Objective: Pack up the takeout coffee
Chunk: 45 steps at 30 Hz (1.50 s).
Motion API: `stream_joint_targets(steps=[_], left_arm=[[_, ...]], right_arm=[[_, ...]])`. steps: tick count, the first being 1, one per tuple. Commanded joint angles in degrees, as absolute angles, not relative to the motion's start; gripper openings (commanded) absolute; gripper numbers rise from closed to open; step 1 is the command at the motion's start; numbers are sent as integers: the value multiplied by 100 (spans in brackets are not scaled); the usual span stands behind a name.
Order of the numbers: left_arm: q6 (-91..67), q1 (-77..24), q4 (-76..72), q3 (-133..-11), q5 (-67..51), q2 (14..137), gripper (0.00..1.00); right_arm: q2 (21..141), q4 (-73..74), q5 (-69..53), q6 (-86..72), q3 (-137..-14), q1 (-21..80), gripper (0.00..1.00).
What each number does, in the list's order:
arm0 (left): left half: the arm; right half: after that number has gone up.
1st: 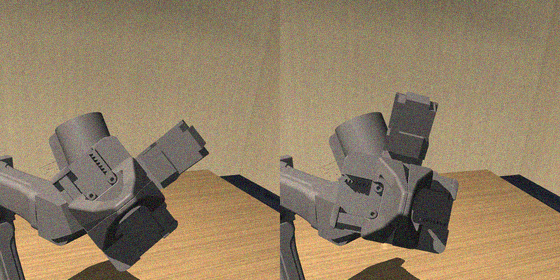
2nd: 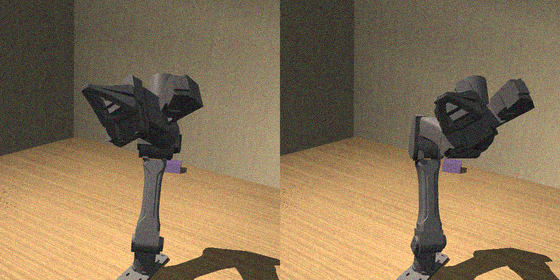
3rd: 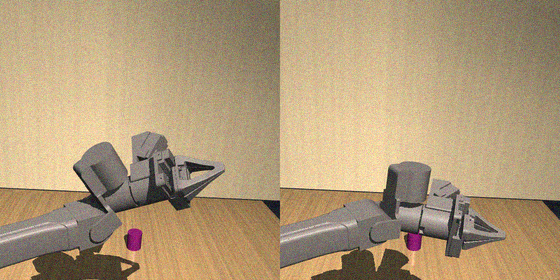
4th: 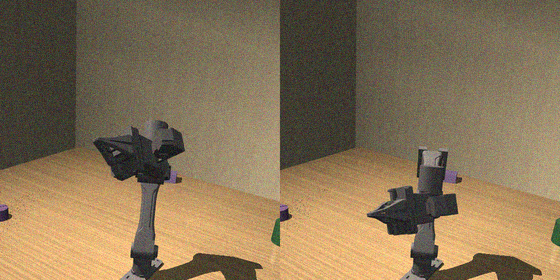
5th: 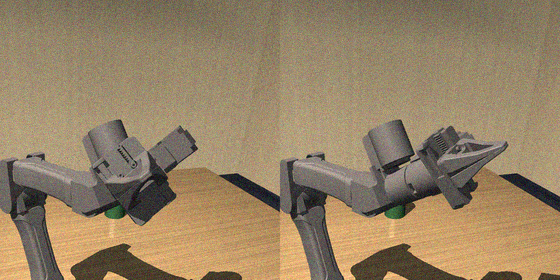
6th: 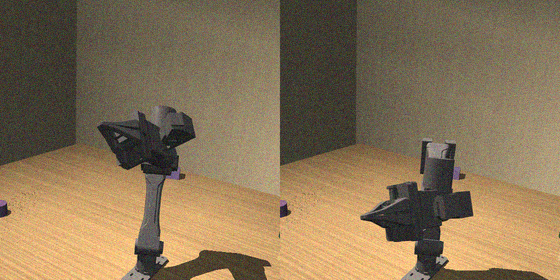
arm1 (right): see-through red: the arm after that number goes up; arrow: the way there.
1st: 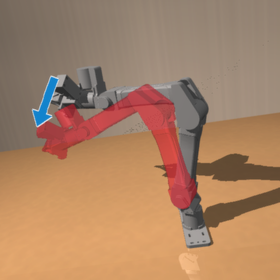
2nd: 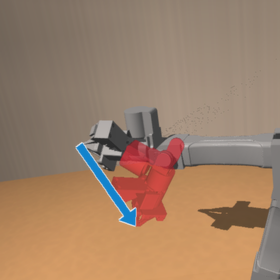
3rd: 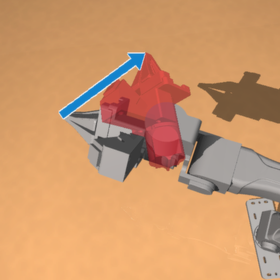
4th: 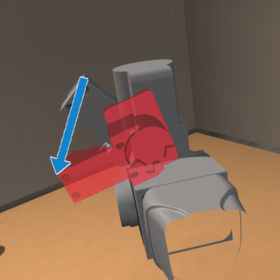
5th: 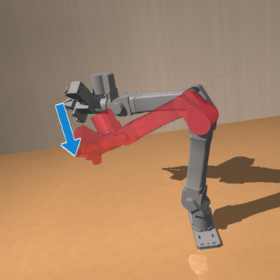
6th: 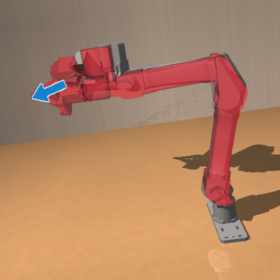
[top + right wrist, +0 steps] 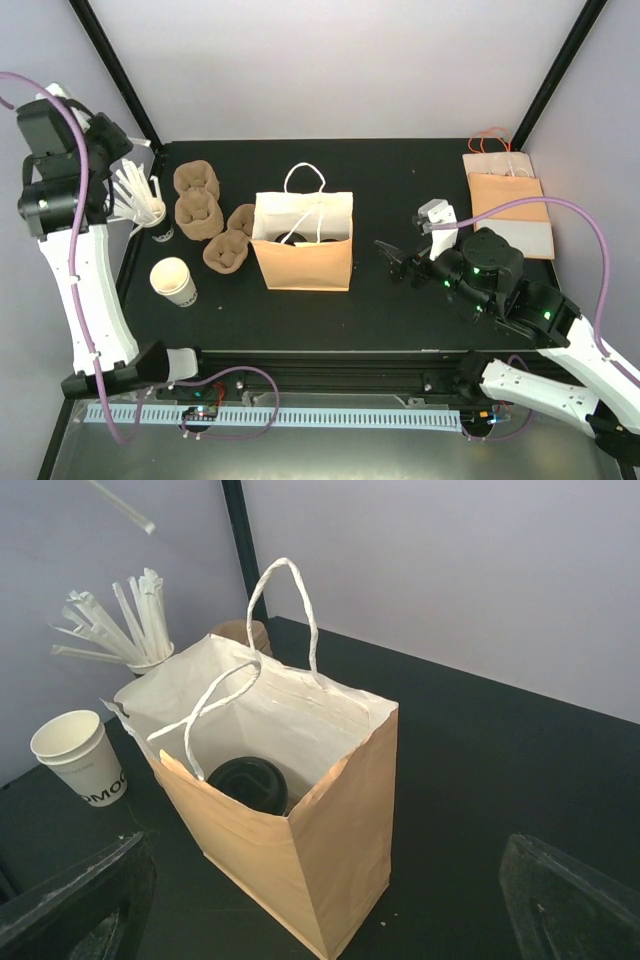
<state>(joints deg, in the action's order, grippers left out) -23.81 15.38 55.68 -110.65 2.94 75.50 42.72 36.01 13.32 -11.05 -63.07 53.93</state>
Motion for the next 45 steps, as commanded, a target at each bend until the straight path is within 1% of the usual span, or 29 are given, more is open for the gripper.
stream_joint_targets(steps=[1,4,6,9,12,14,18,26,28,30,32,36,40,45], left_arm=[[-2551,1567,5561,-11345,-1066,7286,2],[-2748,1567,5113,-11260,-2439,6860,2],[-3027,1565,4441,-10816,-3598,6538,2],[-3473,1533,3738,-10141,-4978,6212,2],[-3243,1523,4024,-9725,-5410,5858,2],[-3269,1491,3861,-9265,-5495,5488,2],[-3612,1363,3085,-8434,-5863,4841,2],[-3409,942,2481,-7833,-6125,4381,1],[-3231,916,2768,-7869,-6050,4427,1],[-2905,921,3461,-7993,-5722,4529,2],[-2649,921,3761,-8013,-5533,4634,2],[-2559,914,3744,-7821,-5666,4827,2],[-2016,919,4477,-8021,-5156,5006,2],[-1528,920,4842,-8091,-4929,5015,2]], right_arm=[[4283,3562,1286,-1155,-6405,5405,96],[4315,3575,1278,-1168,-6415,5405,96],[4340,3594,1250,-1185,-6416,5402,96],[4381,3628,1232,-1209,-6416,5405,96],[4401,3679,1231,-1234,-6400,5405,97],[4432,3721,1207,-1248,-6415,5405,97],[4496,3810,1156,-1271,-6487,5402,96],[4620,3864,919,-1416,-6502,5400,96],[4632,3853,862,-1454,-6495,5405,96],[4640,3839,836,-1463,-6487,5405,96],[4632,3845,843,-1492,-6495,5404,96],[4578,3893,894,-1503,-6521,5404,96],[4514,3902,961,-1504,-6521,5403,96],[4580,3961,1118,-1545,-6542,5401,97]])
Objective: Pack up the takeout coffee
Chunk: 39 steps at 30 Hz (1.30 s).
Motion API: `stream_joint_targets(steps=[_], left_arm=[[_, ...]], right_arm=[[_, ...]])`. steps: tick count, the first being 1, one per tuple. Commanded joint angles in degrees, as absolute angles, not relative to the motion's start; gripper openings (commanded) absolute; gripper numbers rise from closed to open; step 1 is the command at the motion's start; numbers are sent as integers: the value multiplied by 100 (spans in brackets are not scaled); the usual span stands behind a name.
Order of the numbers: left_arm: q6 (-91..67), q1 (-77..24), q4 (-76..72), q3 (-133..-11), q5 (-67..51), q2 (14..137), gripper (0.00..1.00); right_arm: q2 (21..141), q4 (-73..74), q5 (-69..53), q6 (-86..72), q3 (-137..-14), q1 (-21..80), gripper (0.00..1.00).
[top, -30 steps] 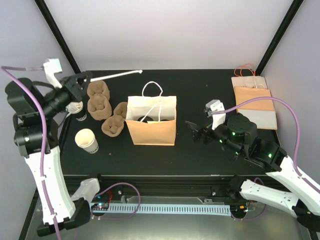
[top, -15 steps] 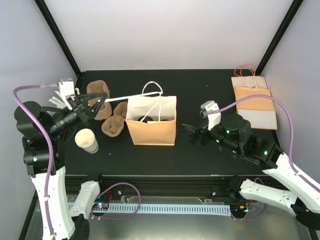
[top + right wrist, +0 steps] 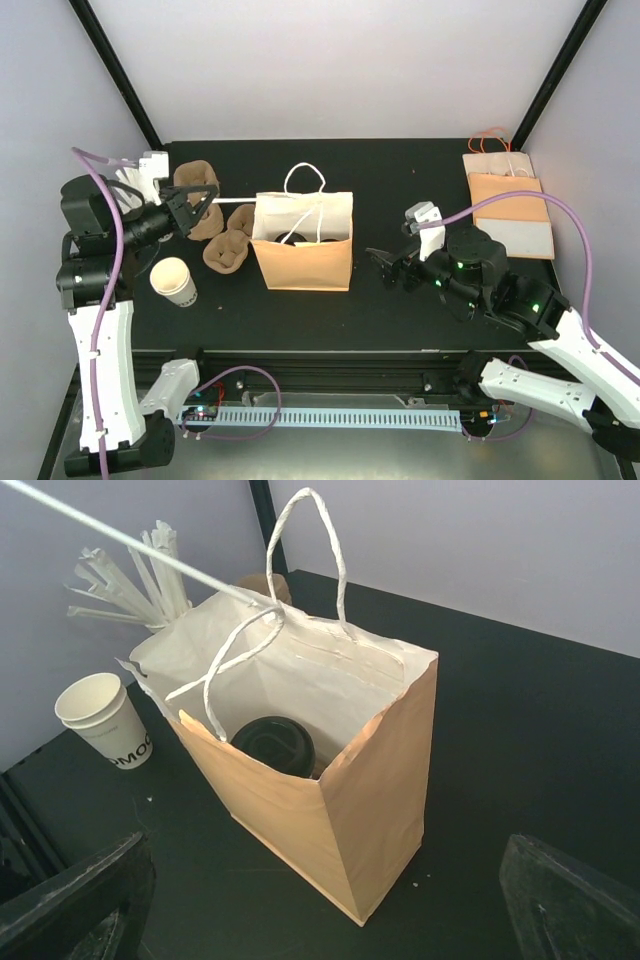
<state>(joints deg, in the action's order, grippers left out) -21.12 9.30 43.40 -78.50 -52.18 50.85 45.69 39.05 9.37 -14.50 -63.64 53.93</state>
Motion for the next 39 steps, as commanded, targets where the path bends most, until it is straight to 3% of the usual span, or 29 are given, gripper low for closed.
stream_joint_targets(steps=[1,4,9,10,12,13,14,17,23,26,33,39], left_arm=[[-1480,917,4883,-8076,-4912,5029,1],[-1423,922,4927,-7957,-4947,5063,3],[-1301,886,5036,-7952,-4964,5336,26],[-1281,861,5058,-8000,-4910,5440,39],[-1257,773,5100,-8125,-4676,5570,85],[-1218,727,5109,-8206,-4586,5625,95],[-1210,694,5091,-8295,-4455,5672,98],[-1320,686,5215,-8547,-3254,5747,99],[-1754,996,5857,-9168,341,6280,99],[-2010,1292,5682,-8893,1077,6316,99],[-3279,2280,5752,-8230,1558,6623,91],[-3461,4184,4367,-6918,-616,6083,84]], right_arm=[[4614,3978,1101,-1539,-6554,5405,97],[4657,4007,1064,-1514,-6574,5405,97],[4658,3964,1138,-1449,-6583,5403,99],[4666,3954,1148,-1442,-6587,5403,99],[4682,3925,1161,-1408,-6583,5401,100],[4692,3921,1174,-1397,-6583,5403,100],[4707,3915,1183,-1390,-6583,5405,100],[4749,3898,1183,-1353,-6583,5404,100],[4746,3851,1166,-1287,-6533,5405,100],[4754,3861,1132,-1248,-6530,5405,100],[4804,3870,825,-1234,-6533,5403,100],[4944,4162,587,-1259,-6784,5405,100]])
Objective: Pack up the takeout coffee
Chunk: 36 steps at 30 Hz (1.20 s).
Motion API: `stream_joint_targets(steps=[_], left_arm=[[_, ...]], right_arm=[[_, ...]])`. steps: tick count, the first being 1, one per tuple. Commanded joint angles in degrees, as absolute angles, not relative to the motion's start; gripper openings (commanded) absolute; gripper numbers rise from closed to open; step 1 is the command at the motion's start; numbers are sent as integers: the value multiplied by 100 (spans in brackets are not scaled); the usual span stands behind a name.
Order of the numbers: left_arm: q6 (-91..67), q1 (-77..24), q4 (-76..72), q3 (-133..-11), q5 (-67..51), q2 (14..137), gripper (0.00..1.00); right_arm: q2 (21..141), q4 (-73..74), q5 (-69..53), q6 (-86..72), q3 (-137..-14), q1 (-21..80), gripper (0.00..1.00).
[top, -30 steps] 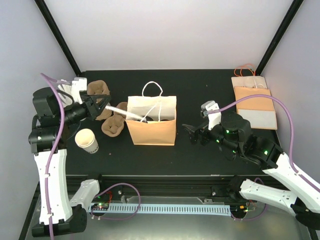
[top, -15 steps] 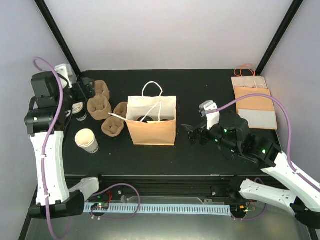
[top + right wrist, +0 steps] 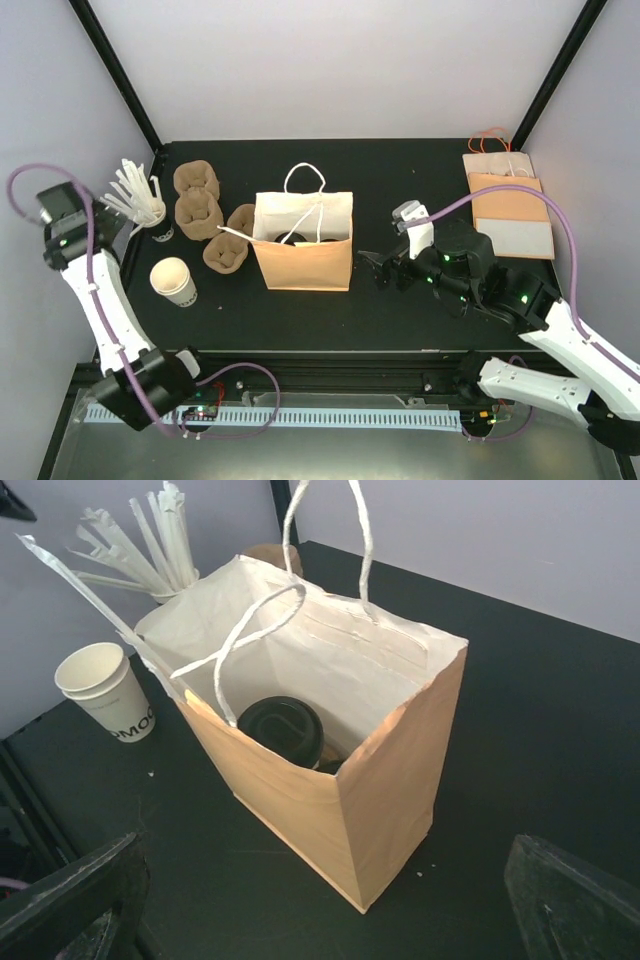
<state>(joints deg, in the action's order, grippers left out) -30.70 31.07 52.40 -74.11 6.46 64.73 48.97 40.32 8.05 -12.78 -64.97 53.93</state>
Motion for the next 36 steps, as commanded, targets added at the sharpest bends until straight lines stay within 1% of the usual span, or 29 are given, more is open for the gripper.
stream_joint_targets(steps=[1,5,7,11,13,16,18,25,29,33,36], left_arm=[[-3467,4414,4203,-6781,-879,6091,82],[-3556,4821,3700,-6463,-1336,6365,78],[-3771,4979,3152,-6118,-1446,6433,71],[-3879,5018,1935,-5671,-1904,6620,66],[-3909,5020,1955,-5758,-1942,6919,65],[-3783,5010,2454,-6291,-1832,7692,66],[-3721,4985,2513,-6410,-1698,8002,65],[-3541,4499,2267,-6451,-943,8286,62],[-3684,4207,2055,-6491,-657,8483,55],[-3727,3949,1922,-6584,-98,8673,47],[-3786,3849,1726,-6517,-24,8739,42]], right_arm=[[4966,4206,553,-1284,-6818,5399,100],[5031,4277,369,-1384,-6903,5403,100],[5065,4327,265,-1416,-6969,5405,100],[5175,4503,203,-1390,-7180,5403,100],[5246,4578,179,-1357,-7318,5408,99],[5314,4629,152,-1321,-7452,5405,99],[5351,4627,155,-1312,-7470,5400,99],[5463,4503,10,-1328,-7477,5405,99],[5559,4498,-85,-1320,-7542,5405,99],[5577,4539,-85,-1276,-7600,5399,99],[5567,4582,-75,-1237,-7649,5405,99]])
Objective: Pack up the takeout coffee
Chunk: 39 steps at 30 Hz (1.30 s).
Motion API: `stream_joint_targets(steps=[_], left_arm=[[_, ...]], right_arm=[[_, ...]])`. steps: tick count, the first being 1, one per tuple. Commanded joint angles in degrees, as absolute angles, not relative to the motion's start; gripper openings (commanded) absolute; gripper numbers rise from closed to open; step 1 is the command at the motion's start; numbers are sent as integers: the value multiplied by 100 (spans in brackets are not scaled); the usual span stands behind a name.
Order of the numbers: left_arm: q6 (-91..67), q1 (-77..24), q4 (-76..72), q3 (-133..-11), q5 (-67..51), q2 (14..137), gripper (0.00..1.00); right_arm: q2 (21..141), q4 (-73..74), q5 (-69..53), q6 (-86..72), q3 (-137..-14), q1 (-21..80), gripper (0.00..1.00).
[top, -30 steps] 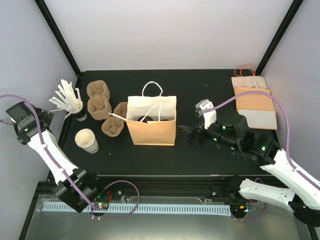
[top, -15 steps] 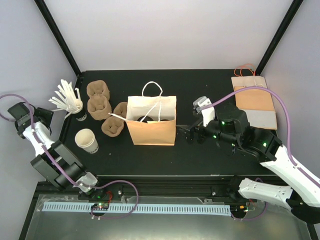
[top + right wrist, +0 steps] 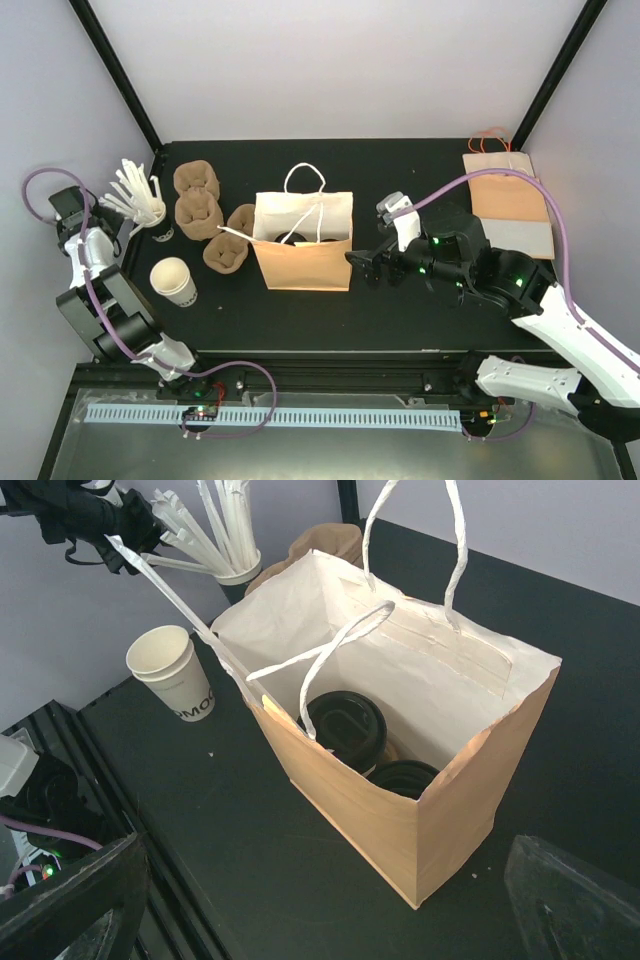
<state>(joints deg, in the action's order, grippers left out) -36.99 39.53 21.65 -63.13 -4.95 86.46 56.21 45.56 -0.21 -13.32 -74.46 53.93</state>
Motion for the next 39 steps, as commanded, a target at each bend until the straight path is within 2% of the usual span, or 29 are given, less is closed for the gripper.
stream_joint_targets(steps=[1,5,11,24,33,36,39], left_arm=[[-3814,3831,1686,-6513,0,8749,42],[-3899,3823,1394,-6374,146,8648,33],[-3829,3718,1413,-6335,451,8294,3],[-3932,3149,1640,-6346,721,7046,3],[-3475,2751,2014,-7363,1314,6163,4],[-3419,2680,2255,-7831,1079,5929,4],[-3644,2628,2647,-8269,88,5737,3]], right_arm=[[5565,4594,-65,-1232,-7654,5404,100],[5565,4635,-94,-1222,-7673,5401,100],[5552,4666,-106,-1206,-7655,5398,100],[5566,4676,-220,-1190,-7658,5405,100],[5464,4752,-226,-1139,-7598,5405,100],[5412,4764,-165,-1129,-7568,5405,100],[5379,4771,-19,-1108,-7586,5405,100]])
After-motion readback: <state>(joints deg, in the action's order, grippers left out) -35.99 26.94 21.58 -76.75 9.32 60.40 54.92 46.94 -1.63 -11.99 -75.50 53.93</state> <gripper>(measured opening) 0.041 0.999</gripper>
